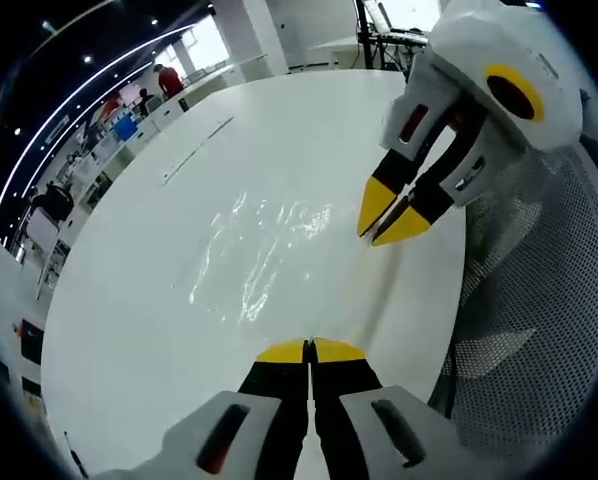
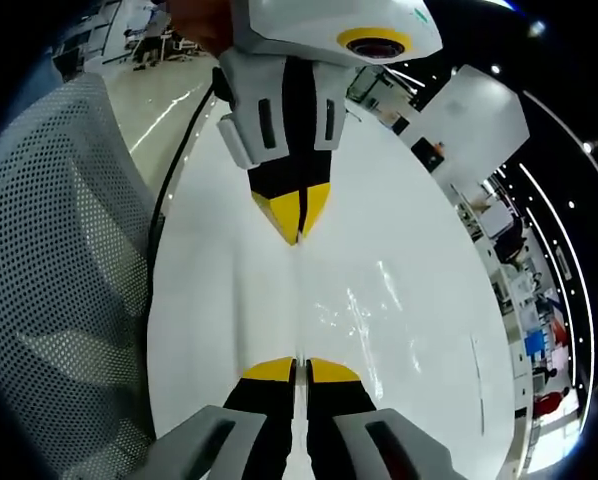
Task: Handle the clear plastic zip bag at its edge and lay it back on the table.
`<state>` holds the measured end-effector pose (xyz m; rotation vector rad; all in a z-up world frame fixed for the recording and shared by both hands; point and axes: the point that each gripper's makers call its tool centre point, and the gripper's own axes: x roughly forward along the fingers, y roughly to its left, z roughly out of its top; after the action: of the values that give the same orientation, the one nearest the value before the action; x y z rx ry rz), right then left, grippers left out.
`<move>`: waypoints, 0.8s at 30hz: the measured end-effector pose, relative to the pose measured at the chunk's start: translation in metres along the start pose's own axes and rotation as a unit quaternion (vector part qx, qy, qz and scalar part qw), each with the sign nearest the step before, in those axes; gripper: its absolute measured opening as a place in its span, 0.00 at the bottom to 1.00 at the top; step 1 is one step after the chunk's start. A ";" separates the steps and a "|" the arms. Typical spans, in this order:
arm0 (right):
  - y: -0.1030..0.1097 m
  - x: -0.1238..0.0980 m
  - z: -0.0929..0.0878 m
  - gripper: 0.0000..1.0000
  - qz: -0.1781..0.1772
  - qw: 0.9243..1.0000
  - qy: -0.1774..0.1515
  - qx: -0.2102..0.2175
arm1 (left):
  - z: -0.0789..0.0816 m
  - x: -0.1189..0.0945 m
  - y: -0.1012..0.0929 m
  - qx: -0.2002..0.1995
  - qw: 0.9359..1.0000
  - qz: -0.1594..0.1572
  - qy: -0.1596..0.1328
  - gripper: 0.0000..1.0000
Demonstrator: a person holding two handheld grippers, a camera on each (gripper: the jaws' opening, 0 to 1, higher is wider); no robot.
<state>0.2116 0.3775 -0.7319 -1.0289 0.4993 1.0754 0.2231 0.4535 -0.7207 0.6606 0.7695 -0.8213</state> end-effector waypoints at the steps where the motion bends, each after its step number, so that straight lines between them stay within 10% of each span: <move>1: 0.000 0.000 -0.001 0.00 0.001 1.000 0.001 0.000 | 0.000 0.000 0.000 0.000 1.000 0.000 0.001 0.00; 24: -0.003 -0.003 -0.023 0.00 -0.002 1.000 0.020 0.012 | -0.011 0.000 0.006 -0.011 1.000 0.004 0.009 0.00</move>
<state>0.2158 0.3556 -0.7385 -1.0313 0.5408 1.0448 0.2241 0.4646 -0.7252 0.6514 0.7900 -0.7996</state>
